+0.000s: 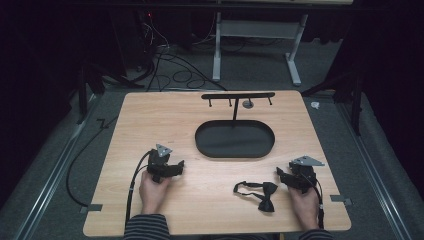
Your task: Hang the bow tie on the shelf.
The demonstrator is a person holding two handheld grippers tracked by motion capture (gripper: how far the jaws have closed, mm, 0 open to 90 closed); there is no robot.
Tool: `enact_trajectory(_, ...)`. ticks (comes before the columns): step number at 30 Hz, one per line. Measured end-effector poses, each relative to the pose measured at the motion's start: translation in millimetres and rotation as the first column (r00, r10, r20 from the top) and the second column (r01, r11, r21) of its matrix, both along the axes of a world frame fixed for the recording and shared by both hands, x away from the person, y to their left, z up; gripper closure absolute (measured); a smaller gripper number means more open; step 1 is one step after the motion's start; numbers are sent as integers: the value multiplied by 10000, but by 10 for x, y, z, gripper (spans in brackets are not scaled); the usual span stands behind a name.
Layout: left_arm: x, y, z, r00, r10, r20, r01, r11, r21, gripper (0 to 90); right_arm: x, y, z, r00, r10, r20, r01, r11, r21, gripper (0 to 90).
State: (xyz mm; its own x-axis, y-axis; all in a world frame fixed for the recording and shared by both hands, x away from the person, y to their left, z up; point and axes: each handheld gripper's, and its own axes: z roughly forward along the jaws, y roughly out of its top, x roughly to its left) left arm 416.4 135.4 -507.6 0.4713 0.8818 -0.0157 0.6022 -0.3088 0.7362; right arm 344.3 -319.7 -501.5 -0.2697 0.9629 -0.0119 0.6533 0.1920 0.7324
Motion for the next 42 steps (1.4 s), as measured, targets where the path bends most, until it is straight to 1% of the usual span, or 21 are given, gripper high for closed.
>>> enact_trajectory(42, 3, -1, 0, 10000, -5, 3, 5, 10000, -18, 211, 1, 27, 0, 9998, -183, -1, 183, 9998, -9, 432)
